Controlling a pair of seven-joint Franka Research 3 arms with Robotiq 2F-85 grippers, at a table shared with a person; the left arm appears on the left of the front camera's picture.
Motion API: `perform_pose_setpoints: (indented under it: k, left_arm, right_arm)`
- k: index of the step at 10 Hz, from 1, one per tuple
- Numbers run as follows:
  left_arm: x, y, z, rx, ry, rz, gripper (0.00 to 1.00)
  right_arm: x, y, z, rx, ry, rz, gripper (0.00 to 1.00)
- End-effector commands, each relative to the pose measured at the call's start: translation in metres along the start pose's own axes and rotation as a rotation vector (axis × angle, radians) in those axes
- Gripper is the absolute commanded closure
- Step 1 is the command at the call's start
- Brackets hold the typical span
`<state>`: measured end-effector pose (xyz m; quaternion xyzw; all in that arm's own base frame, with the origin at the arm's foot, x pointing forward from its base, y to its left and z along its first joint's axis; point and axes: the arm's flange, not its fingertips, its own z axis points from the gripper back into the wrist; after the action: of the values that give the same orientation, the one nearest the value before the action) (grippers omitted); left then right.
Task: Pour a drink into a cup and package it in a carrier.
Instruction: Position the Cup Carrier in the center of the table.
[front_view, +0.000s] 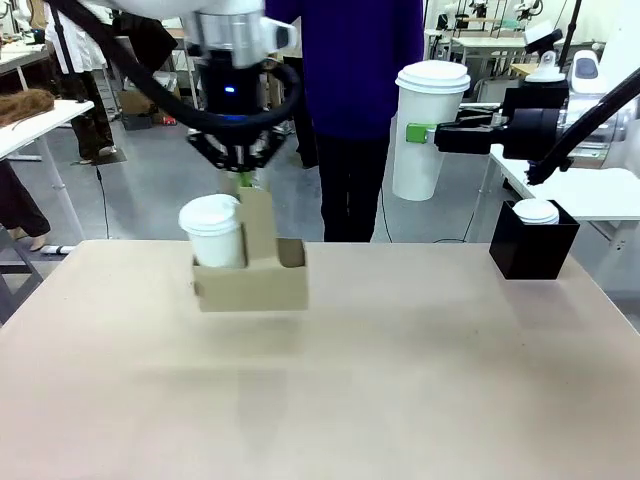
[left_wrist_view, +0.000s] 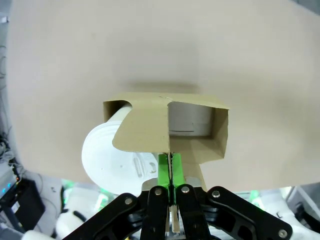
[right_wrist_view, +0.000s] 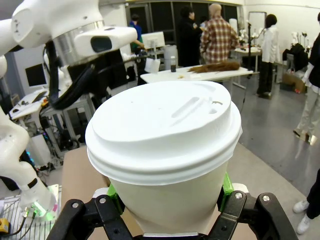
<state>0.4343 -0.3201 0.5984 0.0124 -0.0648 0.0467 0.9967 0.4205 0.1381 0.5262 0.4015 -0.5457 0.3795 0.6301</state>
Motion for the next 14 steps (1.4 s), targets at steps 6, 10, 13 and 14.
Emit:
perform_pose_setpoints:
  k: [6,10,13,14]
  left_arm:
    - [-0.043,-0.088,-0.043,0.004,-0.046,0.003,0.98]
    - [-0.065,-0.092,-0.077,0.000,-0.032,-0.045,0.98]
    - [-0.072,-0.089,-0.095,0.005,-0.019,-0.071,0.98]
    - [-0.072,-0.088,-0.099,-0.006,-0.007,-0.063,0.98]
  right_arm:
    - [0.003,0.001,-0.002,-0.008,-0.006,0.007,0.19]
    - [0.003,0.001,-0.002,-0.008,-0.006,0.007,0.19]
    - [0.003,0.001,-0.002,-0.008,-0.006,0.007,0.19]
    - [0.003,0.001,-0.002,-0.008,-0.006,0.007,0.19]
